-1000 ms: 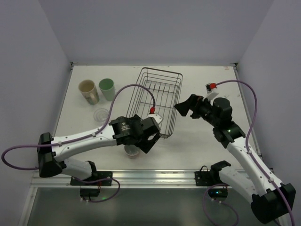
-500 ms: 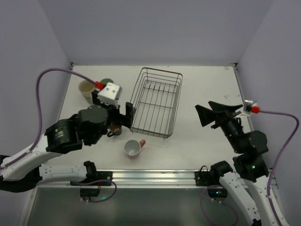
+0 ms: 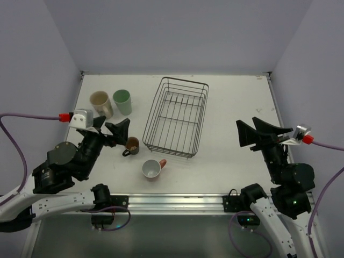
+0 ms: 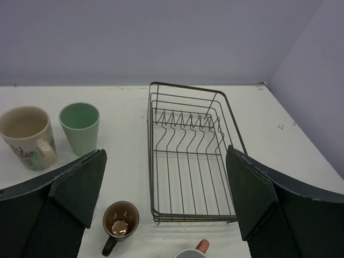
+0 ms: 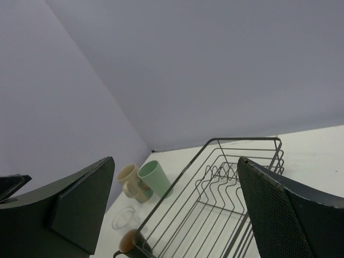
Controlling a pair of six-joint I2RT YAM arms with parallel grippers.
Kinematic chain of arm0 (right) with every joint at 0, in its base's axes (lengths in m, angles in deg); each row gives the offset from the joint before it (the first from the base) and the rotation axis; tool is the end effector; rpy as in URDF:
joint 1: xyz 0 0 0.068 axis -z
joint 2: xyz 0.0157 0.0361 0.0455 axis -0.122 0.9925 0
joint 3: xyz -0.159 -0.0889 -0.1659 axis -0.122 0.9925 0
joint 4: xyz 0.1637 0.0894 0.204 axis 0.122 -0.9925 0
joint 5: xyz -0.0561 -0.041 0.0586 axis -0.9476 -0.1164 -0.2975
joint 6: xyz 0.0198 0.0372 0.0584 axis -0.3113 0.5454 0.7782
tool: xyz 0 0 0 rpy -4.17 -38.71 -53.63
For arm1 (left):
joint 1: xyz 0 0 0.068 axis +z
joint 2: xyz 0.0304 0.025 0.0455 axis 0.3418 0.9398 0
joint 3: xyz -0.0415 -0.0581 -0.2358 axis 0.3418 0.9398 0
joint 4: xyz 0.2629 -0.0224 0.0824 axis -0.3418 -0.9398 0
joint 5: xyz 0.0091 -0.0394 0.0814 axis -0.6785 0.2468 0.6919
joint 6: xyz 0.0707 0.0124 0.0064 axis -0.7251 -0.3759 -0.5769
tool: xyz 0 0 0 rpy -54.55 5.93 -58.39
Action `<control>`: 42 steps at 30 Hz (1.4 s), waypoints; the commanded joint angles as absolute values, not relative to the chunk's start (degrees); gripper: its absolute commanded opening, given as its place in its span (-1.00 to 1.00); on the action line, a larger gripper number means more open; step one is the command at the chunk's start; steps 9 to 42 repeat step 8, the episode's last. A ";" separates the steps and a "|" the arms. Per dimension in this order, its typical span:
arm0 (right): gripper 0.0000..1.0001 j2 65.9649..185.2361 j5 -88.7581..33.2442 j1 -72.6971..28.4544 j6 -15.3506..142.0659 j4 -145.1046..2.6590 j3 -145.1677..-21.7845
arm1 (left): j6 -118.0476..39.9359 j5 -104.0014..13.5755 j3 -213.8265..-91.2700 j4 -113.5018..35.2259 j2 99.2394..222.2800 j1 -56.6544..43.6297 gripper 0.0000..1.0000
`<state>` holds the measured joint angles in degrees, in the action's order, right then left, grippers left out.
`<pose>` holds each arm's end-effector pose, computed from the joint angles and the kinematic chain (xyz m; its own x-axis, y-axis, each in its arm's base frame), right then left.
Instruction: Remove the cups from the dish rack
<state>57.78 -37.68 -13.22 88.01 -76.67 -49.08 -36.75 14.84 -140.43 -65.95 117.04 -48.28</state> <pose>0.1095 0.0378 0.3931 0.1366 0.6063 -0.7834 -0.4481 0.7431 0.4969 0.0918 -0.1038 0.4215 -0.0453 -0.2873 -0.9568 0.2815 0.9153 -0.2882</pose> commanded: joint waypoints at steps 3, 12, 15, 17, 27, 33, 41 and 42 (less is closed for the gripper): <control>0.98 60.34 -38.48 -13.03 85.73 -75.90 -51.52 | -38.50 16.75 -138.66 -60.85 115.50 -48.48 1.00; 0.98 60.87 -37.95 -13.12 83.44 -76.25 -55.73 | -43.67 16.22 -140.13 -55.32 116.46 -48.48 1.00; 0.98 60.87 -37.95 -13.12 83.44 -76.25 -55.73 | -43.67 16.22 -140.13 -55.32 116.46 -48.48 1.00; 0.98 60.87 -37.95 -13.12 83.44 -76.25 -55.73 | -43.67 16.22 -140.13 -55.32 116.46 -48.48 1.00; 0.98 60.87 -37.95 -13.12 83.44 -76.25 -55.73 | -43.67 16.22 -140.13 -55.32 116.46 -48.48 1.00; 0.98 60.87 -37.95 -13.12 83.44 -76.25 -55.73 | -43.67 16.22 -140.13 -55.32 116.46 -48.48 1.00; 0.98 60.87 -37.95 -13.12 83.44 -76.25 -55.73 | -43.67 16.22 -140.13 -55.32 116.46 -48.48 1.00; 0.98 60.87 -37.95 -13.12 83.44 -76.25 -55.73 | -43.67 16.22 -140.13 -55.32 116.46 -48.48 1.00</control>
